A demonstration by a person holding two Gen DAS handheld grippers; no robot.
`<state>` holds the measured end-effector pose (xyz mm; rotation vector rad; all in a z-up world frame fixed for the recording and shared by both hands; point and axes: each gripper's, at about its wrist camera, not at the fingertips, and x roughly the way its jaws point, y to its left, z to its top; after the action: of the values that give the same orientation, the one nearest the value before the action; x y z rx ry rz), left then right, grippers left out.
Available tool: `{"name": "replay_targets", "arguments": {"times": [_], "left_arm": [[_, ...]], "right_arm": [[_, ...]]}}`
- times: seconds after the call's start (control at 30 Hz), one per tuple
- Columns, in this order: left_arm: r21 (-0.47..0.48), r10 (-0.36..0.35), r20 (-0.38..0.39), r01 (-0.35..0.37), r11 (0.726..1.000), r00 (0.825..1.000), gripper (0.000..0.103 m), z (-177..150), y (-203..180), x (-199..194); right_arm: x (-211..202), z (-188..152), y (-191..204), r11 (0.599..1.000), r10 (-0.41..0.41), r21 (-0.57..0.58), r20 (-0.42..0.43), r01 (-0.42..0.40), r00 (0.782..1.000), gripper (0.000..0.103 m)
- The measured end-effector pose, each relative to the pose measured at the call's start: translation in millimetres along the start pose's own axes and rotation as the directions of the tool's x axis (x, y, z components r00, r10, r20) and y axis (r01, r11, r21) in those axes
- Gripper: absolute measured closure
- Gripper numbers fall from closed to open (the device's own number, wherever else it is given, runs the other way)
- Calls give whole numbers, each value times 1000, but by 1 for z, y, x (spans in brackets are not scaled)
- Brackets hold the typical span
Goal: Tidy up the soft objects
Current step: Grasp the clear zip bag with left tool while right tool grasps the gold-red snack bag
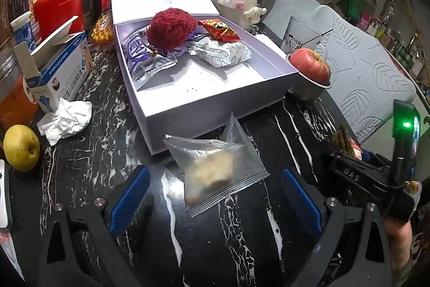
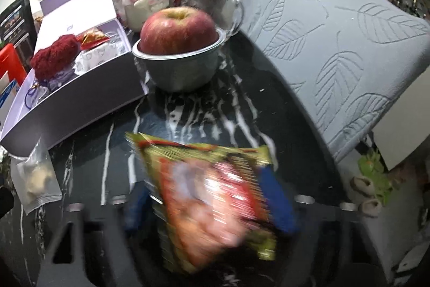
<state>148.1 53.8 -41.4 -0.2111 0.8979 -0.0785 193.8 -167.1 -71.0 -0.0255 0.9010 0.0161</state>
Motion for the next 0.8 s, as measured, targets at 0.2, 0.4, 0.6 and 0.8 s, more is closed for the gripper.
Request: {"name": "replay_targets", "arguments": {"times": [0.2,0.4,0.6,0.8], "left_arm": [[3,-8,-11,8,1000,1000,3,1,-4,8],[-16,0,-10,0,1000,1000,3,6,-4,19],[-45,5,-35,-6,999,999,3,14,-5,37],[-30,67,-71,-69,997,995,3,17,-10,55]], "right_arm": [[-12,-6,-9,992,123,36,6,-123,992,49],[-25,-18,-16,980,193,58,-13,-192,981,49],[-32,-24,-24,981,183,72,-24,-181,983,49],[-27,-17,-23,983,172,68,-30,-170,985,49]]}}
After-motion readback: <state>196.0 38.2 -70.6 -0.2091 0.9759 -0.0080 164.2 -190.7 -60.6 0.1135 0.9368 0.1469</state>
